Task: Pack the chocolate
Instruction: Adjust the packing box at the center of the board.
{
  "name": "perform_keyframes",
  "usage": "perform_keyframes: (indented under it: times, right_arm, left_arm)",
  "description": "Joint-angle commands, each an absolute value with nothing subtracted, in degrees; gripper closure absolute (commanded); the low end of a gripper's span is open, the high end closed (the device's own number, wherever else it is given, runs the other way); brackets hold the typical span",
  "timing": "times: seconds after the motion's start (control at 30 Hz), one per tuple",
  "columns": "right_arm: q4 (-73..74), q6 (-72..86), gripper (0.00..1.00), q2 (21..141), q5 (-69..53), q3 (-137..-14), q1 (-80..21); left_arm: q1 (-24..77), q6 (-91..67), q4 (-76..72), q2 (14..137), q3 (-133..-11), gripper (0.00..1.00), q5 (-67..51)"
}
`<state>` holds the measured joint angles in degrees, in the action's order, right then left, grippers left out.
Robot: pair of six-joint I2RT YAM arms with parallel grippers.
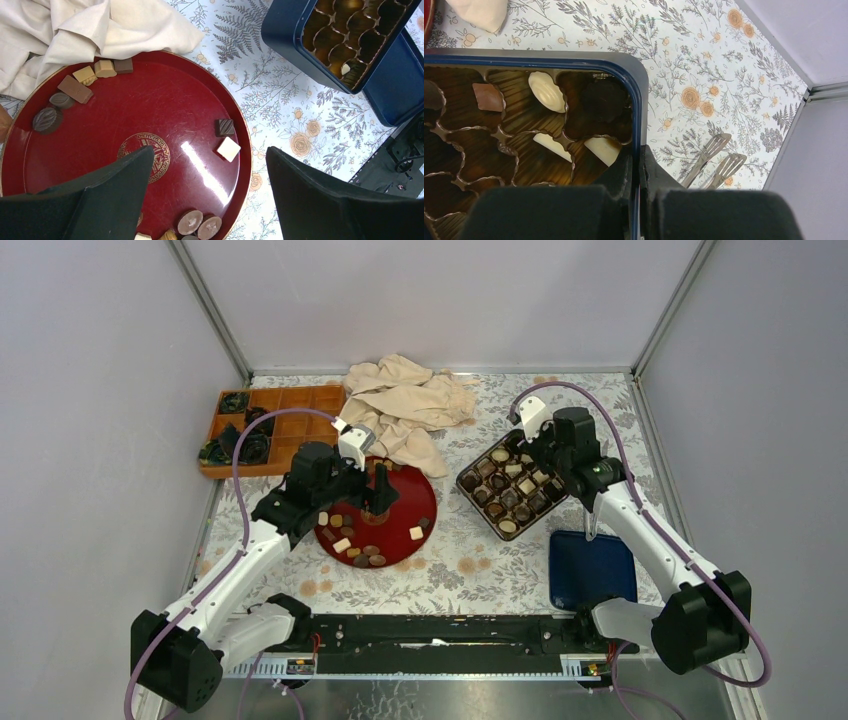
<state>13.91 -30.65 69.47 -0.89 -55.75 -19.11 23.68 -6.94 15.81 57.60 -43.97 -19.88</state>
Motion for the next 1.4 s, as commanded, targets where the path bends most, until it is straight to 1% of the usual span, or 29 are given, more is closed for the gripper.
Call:
perform_keyframes:
  times: [0.0,0.33,0.4,0.57,0.7,0.77,0.87,0.97,1.1,1.13,1.17,1.27,1.33,1.37]
  right_arm:
    - [7.1,-28.8,1.0,66.6,-0.4,-57.0,-19.5]
    - [5.8,-26.1,1.0,67.9,-1.0,-56.3,-19.5]
    - [5.9,-23.7,0.98,69.4,-0.9,-56.6,-18.8]
    - [12.7,-11.2,0.97,80.0,-7.3,-62.9,-13.9]
    - [15.1,-4.1,0.96,87.7,-9.5,-66.3,-13.3]
    - [15.8,-1.3,0.91,90.4,-9.5,-67.4,-13.2]
    - [16.8,1.5,0.87,93.7,-8.9,-68.4,-13.2]
    - [17.6,2.0,0.79,96.2,-10.1,-68.7,-12.9]
    - [21.1,1.0,0.61,97.1,-13.9,-70.3,-11.1]
    - [21.8,0.4,0.55,96.3,-14.6,-70.6,-10.5]
    - [22.3,-1.4,0.47,94.9,-15.8,-70.7,-9.3]
    - [24.9,-9.1,0.29,88.6,-22.1,-70.4,-5.7]
    - [29.3,-16.2,0.21,84.0,-28.3,-70.0,-3.2]
    - [30.9,-19.5,0.19,80.7,-31.0,-68.9,-2.1]
  left_arm:
    - [23.4,-6.4,15.1,57.5,-43.6,0.09,-18.9]
    - [23.4,-6.4,15.1,57.4,-43.6,0.09,-18.9]
    - [23.4,-6.4,15.1,57.3,-43.6,0.09,-19.0]
    - [23.4,-6.4,15.0,57.2,-43.7,0.09,-19.1]
    - [23.4,-6.5,15.0,57.1,-43.7,0.09,-19.2]
    - [23.4,-6.5,15.1,57.0,-43.7,0.09,-19.2]
    - [23.4,-6.5,15.1,57.0,-43.7,0.09,-19.2]
    - [23.4,-6.5,15.1,57.0,-43.7,0.09,-19.2]
    - [23.4,-6.5,15.0,57.0,-43.7,0.09,-19.3]
    - [23.4,-6.5,15.0,57.0,-43.7,0.09,-19.5]
    - [23.4,-6.5,15.1,57.0,-43.7,0.09,-19.5]
    - [23.4,-6.5,15.1,56.9,-43.7,0.09,-19.5]
    - [23.4,-6.5,15.1,56.8,-43.7,0.09,-19.5]
    - [23.4,-6.6,15.1,56.7,-43.7,0.09,-19.5]
